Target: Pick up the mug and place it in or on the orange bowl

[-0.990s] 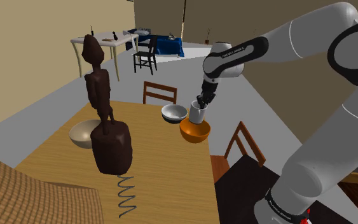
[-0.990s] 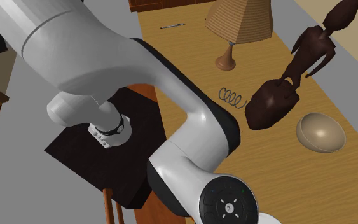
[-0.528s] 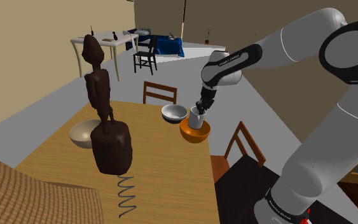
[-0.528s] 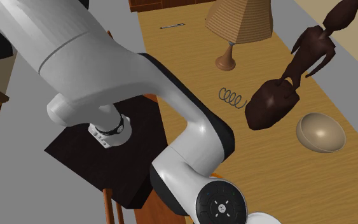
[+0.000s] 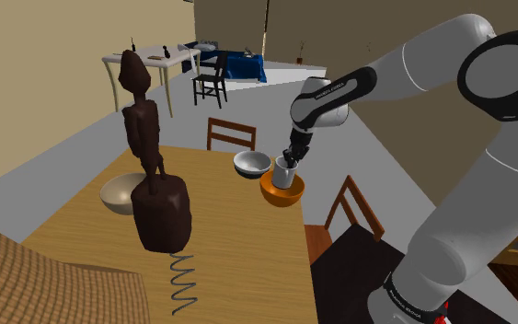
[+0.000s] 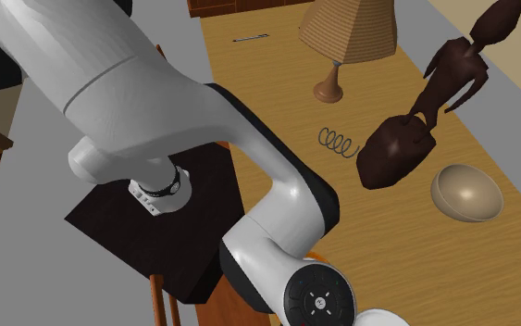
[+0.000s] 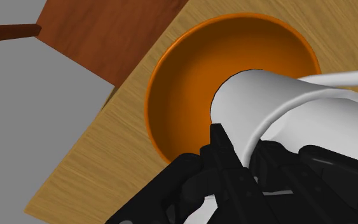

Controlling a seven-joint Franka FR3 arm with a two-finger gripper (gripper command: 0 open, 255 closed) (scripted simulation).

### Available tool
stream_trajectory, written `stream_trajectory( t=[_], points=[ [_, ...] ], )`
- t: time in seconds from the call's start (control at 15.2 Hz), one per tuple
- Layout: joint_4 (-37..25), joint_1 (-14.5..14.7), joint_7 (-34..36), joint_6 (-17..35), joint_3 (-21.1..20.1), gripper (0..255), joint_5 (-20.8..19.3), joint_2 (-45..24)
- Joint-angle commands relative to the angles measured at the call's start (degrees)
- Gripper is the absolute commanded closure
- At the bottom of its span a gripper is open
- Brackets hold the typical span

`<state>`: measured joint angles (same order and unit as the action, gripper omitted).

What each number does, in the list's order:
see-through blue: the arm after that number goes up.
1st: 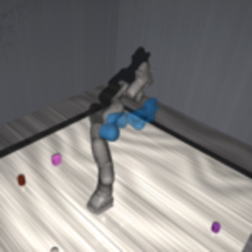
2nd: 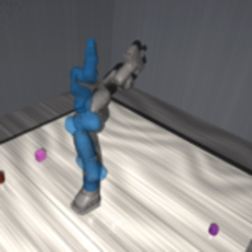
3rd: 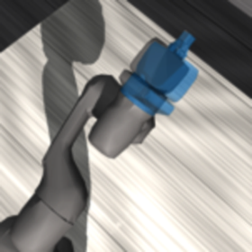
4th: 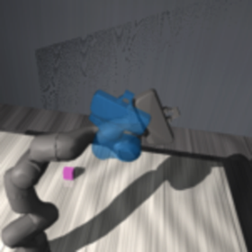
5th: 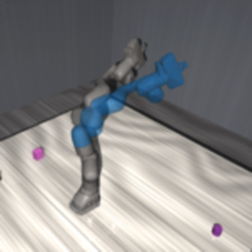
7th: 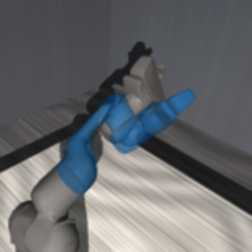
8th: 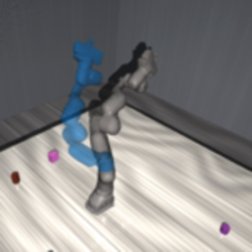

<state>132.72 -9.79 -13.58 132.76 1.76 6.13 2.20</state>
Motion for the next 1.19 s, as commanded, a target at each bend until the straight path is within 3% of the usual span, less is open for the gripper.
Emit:
stream_trajectory(
  t=[0.0,0.07,0.4,0.66,1.12],
  points=[
    [0.0,0.0,0.0,0.01,0.0,255,0.0,0.01],
    [-0.01,0.0,0.0,0.01,0.0,0,0.0,0.01],
    [-0.01,0.0,0.0,0.01,0.0,0,0.0,0.0],
    [-3.2,-0.31,0.47,-7.3,0.27,0,-0.77,4.13],
    [-3.2,-0.32,0.47,-7.3,0.27,0,-0.77,4.13]
  ],
)
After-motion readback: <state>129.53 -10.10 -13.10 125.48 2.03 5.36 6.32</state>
